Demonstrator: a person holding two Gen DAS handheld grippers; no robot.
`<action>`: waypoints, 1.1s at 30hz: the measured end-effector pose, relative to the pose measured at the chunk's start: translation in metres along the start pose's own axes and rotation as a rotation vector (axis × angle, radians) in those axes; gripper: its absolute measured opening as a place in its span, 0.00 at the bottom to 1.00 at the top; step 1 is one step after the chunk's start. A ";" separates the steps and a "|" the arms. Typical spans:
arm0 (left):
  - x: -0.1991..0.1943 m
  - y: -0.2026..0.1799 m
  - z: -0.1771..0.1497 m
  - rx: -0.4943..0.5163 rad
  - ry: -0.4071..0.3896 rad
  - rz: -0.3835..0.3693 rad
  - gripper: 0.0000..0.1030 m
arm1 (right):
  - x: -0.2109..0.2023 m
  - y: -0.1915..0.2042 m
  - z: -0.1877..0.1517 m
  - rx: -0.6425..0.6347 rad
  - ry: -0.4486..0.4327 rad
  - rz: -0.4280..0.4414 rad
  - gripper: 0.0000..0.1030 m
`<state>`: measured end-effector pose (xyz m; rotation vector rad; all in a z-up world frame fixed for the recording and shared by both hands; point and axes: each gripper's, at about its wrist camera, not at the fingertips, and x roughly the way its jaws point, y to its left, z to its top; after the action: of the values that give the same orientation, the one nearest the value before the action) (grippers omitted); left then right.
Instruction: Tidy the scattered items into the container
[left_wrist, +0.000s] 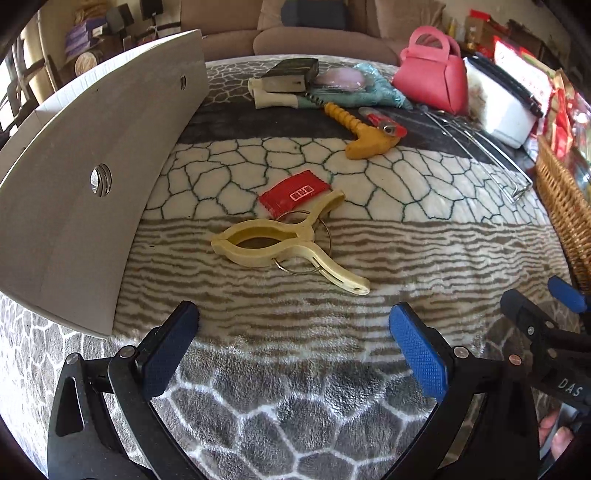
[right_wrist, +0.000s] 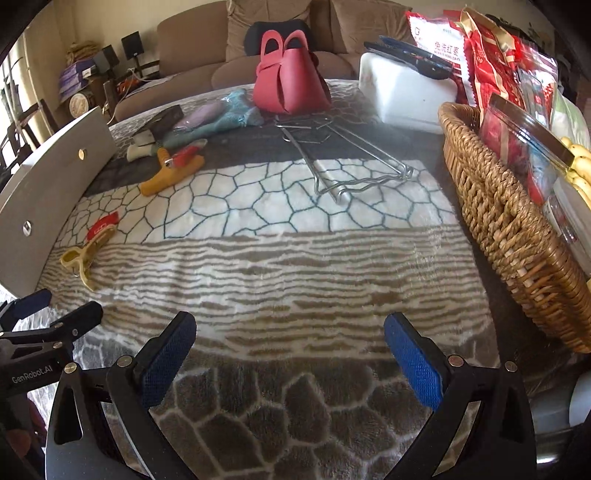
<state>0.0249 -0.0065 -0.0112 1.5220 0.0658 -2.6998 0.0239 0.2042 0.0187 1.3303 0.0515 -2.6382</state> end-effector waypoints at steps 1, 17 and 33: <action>0.000 -0.002 0.000 0.006 -0.004 0.001 1.00 | 0.001 0.004 -0.001 -0.011 -0.003 0.000 1.00; 0.000 -0.004 -0.003 0.016 -0.053 0.003 1.00 | 0.006 0.021 -0.001 -0.075 0.003 -0.009 1.00; -0.001 -0.004 -0.003 0.016 -0.053 0.003 1.00 | 0.006 0.021 -0.001 -0.075 0.003 -0.009 1.00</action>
<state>0.0275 -0.0027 -0.0123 1.4520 0.0404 -2.7434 0.0252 0.1825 0.0145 1.3127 0.1556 -2.6141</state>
